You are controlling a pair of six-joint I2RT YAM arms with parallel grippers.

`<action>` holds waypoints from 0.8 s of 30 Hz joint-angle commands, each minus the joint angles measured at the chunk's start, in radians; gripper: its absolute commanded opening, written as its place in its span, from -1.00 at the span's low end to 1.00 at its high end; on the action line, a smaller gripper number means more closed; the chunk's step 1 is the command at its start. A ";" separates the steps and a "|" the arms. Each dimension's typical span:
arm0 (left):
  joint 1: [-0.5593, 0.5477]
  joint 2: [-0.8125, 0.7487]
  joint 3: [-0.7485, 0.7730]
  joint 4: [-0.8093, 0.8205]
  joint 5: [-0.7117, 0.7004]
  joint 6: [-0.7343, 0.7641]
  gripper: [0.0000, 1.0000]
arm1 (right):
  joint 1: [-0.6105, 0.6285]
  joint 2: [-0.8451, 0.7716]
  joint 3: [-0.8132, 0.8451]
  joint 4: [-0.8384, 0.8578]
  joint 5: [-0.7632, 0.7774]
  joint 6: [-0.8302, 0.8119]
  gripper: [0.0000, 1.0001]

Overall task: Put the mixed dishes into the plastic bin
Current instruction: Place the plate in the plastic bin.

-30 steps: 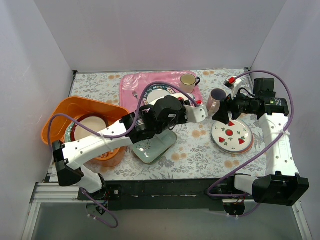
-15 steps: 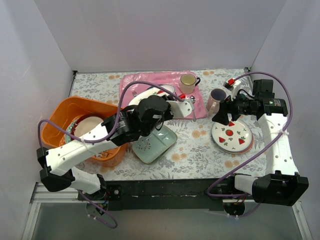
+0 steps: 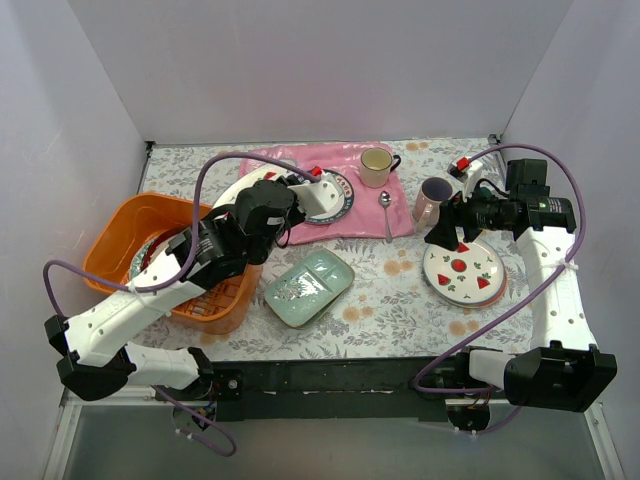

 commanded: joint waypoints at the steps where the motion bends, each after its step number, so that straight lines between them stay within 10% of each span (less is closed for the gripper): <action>1: 0.058 -0.060 -0.026 0.020 -0.029 0.018 -1.00 | -0.008 -0.013 -0.001 0.006 -0.023 -0.011 0.56; 24: 0.234 -0.220 -0.242 -0.017 -0.068 0.027 -1.00 | -0.020 0.004 -0.014 0.013 -0.026 -0.020 0.57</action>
